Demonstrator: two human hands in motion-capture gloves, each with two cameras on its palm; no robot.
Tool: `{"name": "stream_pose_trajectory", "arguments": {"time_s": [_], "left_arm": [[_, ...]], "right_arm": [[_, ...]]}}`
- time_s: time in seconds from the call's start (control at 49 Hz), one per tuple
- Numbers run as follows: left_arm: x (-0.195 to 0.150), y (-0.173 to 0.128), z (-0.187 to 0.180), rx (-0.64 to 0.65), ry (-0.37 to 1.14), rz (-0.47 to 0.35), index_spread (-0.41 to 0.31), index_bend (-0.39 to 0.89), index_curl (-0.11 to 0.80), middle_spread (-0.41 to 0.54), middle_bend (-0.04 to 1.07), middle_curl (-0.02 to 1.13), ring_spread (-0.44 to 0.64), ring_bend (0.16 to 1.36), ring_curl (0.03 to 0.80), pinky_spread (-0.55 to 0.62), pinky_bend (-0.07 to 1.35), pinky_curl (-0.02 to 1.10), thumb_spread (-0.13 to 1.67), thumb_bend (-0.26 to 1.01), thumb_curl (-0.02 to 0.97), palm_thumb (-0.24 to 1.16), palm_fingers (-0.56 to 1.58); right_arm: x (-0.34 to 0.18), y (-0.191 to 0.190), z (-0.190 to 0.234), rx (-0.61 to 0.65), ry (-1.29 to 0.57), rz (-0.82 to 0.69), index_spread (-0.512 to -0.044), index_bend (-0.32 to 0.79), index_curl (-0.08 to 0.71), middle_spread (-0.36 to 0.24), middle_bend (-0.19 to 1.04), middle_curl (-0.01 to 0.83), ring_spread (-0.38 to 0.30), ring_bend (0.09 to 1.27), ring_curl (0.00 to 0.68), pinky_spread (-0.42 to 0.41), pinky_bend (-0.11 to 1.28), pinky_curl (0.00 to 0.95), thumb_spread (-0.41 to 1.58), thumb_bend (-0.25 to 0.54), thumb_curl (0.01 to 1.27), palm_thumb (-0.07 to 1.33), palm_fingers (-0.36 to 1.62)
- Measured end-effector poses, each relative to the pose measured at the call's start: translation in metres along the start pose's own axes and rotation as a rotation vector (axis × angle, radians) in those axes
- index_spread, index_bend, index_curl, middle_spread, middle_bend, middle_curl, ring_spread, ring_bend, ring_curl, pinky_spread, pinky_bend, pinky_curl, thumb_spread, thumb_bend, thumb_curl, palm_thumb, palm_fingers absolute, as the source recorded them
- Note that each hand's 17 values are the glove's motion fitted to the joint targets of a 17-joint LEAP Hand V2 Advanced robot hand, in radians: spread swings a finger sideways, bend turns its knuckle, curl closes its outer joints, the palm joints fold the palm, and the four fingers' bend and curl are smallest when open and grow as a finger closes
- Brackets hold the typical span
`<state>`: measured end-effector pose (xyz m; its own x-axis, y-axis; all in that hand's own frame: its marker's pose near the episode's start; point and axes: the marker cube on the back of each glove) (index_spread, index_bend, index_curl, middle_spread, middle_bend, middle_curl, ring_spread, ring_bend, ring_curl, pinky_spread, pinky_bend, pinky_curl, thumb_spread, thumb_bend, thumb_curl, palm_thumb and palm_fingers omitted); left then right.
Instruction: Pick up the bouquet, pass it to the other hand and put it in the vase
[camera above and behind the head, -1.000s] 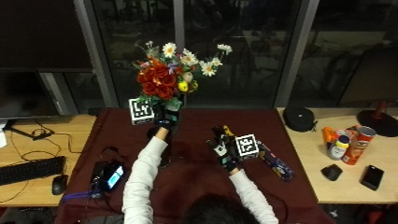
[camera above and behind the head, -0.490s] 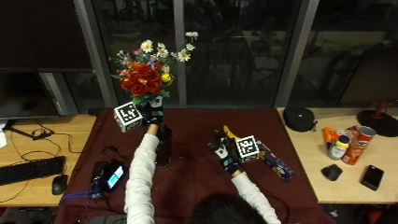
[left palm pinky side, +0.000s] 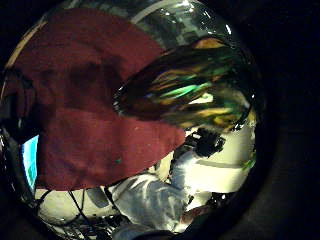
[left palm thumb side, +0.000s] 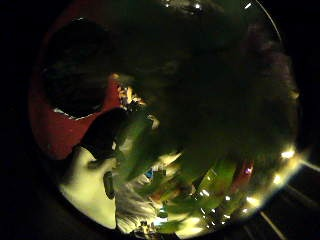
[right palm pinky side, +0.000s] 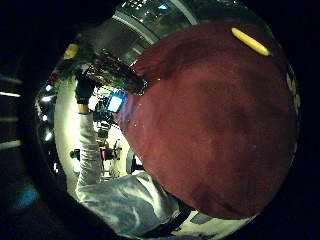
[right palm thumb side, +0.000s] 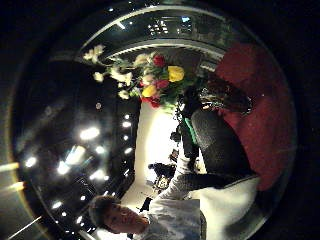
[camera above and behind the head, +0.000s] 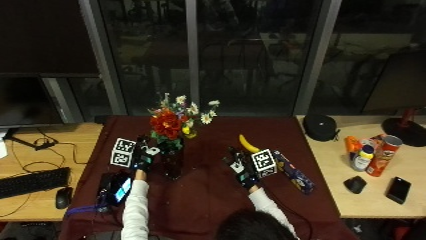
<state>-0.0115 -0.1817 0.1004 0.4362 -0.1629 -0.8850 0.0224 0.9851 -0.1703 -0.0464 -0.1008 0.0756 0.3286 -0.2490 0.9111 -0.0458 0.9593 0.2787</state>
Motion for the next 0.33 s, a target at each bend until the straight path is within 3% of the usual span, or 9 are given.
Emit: {"name": "stream_pose_trajectory", "arguments": {"time_s": [0.082,0.163,0.327], "left_arm": [[-0.007,0.010,-0.004,-0.004,0.030,0.024,0.074,0.07,0.333,0.233,0.15,0.31,0.32,0.48,0.319,0.35,0.36,0.33,0.80,0.01,0.536,0.55,-0.21],[-0.019,0.000,-0.009,-0.016,0.058,0.028,0.097,0.08,0.303,0.296,0.16,0.29,0.40,0.47,0.300,0.42,0.35,0.31,0.85,0.03,0.533,0.63,-0.19],[-0.018,-0.008,-0.013,0.063,0.174,0.055,0.102,0.12,0.275,0.337,0.17,0.28,0.47,0.45,0.283,0.50,0.30,0.29,0.96,-0.02,0.525,0.60,-0.14]], "right_arm": [[0.018,0.000,-0.004,-0.016,-0.001,0.006,-0.283,0.19,0.361,-0.023,0.17,0.348,0.017,0.26,0.302,0.167,0.27,0.316,1.16,-0.016,0.39,0.59,0.41],[0.035,0.000,-0.011,-0.001,0.025,0.029,-0.281,0.19,0.369,-0.019,0.17,0.345,0.024,0.25,0.301,0.170,0.25,0.316,1.16,-0.012,0.39,0.60,0.40],[0.058,-0.002,-0.024,0.025,0.025,0.075,-0.278,0.18,0.374,-0.015,0.17,0.337,0.028,0.23,0.300,0.172,0.23,0.320,1.17,-0.014,0.39,0.63,0.41]]}}
